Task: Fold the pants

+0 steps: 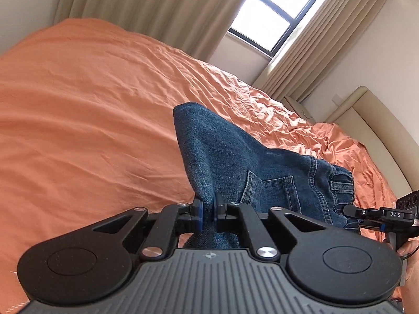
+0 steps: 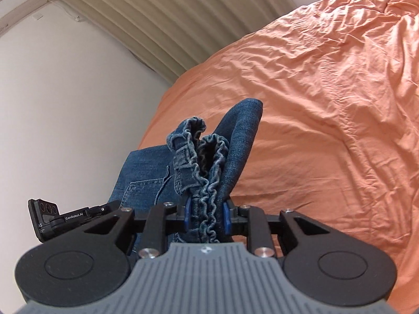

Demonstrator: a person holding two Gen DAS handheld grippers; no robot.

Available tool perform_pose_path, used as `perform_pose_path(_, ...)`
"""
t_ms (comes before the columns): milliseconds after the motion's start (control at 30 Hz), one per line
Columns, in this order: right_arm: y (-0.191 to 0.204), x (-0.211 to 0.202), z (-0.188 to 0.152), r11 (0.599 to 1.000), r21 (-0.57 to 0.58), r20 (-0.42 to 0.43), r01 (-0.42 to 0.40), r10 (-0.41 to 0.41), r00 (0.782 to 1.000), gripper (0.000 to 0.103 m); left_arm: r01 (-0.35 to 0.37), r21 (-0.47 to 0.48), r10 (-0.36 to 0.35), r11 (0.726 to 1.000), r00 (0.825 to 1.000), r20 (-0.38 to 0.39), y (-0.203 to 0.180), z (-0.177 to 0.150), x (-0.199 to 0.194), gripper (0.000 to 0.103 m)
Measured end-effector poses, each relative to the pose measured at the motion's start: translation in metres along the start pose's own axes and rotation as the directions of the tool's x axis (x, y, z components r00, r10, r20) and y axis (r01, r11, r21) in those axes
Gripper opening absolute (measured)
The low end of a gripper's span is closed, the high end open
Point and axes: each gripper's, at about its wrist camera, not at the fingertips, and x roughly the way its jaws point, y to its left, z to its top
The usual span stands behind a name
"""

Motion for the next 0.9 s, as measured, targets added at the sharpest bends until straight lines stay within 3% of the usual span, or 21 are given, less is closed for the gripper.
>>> perform_pose_path(267,0.085,0.061,-0.017,0.994,-0.036,-0.042,-0.101,0.1,0.994,0.019,-0.104,0.033,0.102,0.994,0.992,0.074,0.035,0.021,-0.083,0.007)
perform_pose_path(533,0.141,0.137,-0.039,0.978,0.002,-0.081,-0.207,0.207,0.975,0.019,-0.234,0.067,0.228,0.97,0.971,0.075,0.071,0.051,-0.132,0.007)
perform_pose_path(700,0.147,0.178,-0.052,0.973,0.03,-0.1,-0.229,0.231,0.968,0.019,-0.274,0.062,0.271,0.96,0.961,0.052,0.101,0.055,-0.129,0.007)
perform_pose_path(900,0.111,0.21,-0.057,0.98,0.067,-0.131,-0.187,0.194,0.972,0.019,-0.237,-0.002,0.237,0.971,0.971,0.003,0.146,0.037,-0.083,0.007)
